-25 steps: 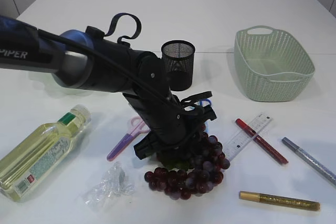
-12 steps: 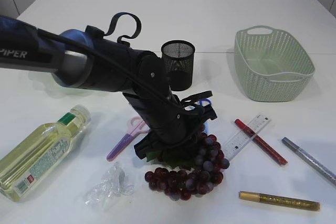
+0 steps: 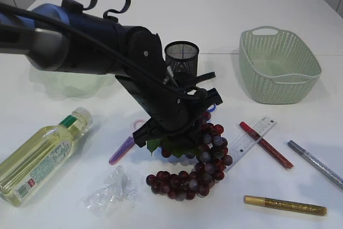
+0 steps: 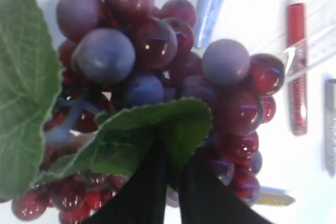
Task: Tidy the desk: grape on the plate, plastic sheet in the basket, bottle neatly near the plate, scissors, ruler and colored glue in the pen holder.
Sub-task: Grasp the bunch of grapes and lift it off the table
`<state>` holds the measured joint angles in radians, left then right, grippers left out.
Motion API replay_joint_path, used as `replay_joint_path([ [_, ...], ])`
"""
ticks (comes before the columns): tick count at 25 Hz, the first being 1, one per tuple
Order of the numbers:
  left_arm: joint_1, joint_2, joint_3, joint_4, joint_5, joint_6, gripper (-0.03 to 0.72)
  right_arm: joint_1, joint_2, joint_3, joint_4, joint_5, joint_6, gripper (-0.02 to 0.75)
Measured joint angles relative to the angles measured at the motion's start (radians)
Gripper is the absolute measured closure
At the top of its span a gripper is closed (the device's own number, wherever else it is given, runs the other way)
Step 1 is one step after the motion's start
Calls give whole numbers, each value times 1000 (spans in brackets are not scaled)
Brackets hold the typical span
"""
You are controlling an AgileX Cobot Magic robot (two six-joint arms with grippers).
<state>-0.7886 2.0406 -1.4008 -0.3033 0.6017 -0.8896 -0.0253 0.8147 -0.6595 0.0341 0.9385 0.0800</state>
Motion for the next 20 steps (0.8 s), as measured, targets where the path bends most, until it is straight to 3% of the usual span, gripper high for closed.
replay_joint_path([
  [20,0,-192,3,63,1,59,672,0,0,0,0,2,-2,253],
])
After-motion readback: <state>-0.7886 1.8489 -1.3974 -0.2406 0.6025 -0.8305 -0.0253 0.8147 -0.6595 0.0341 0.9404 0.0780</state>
